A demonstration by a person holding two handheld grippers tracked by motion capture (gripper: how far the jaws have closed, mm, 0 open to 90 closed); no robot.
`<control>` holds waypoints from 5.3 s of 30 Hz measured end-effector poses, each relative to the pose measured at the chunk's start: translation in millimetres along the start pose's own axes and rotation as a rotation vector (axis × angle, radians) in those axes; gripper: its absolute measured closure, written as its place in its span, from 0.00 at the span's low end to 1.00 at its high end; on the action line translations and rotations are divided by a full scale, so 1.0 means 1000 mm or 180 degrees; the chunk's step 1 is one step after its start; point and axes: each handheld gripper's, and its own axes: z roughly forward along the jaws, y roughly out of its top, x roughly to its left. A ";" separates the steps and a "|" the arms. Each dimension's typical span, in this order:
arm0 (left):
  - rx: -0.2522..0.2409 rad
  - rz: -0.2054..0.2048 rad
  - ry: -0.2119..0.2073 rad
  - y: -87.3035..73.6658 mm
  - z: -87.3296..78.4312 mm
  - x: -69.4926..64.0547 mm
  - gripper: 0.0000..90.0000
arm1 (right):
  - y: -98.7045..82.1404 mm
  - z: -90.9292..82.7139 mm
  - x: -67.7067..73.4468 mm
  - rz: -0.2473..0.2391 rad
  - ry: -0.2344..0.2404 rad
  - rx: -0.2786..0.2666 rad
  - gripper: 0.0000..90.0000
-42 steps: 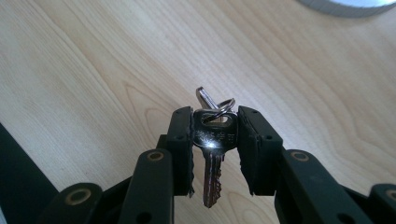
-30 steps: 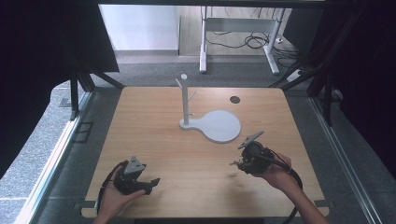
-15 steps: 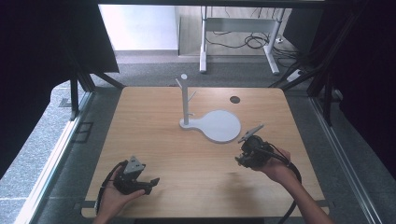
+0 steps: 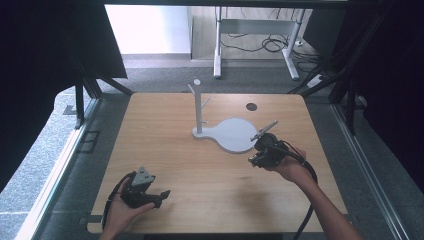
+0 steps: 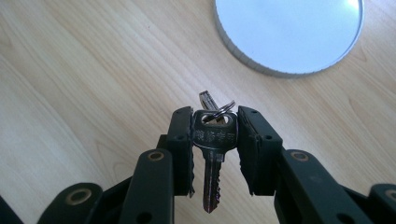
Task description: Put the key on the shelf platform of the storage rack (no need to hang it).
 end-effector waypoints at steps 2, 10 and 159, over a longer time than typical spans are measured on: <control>0.0001 0.0003 -0.0001 0.000 0.000 0.000 0.26 | 0.002 0.001 -0.002 -0.0011 0.0005 -0.0002 0.76; -0.0004 -0.0021 0.0005 -0.001 0.000 0.001 0.26 | 0.019 0.008 -0.011 0.0024 0.0030 -0.0007 0.76; 0.0037 -0.0052 0.0030 -0.004 0.000 0.005 0.26 | -0.103 0.056 -0.018 0.0576 0.0332 -0.0262 0.53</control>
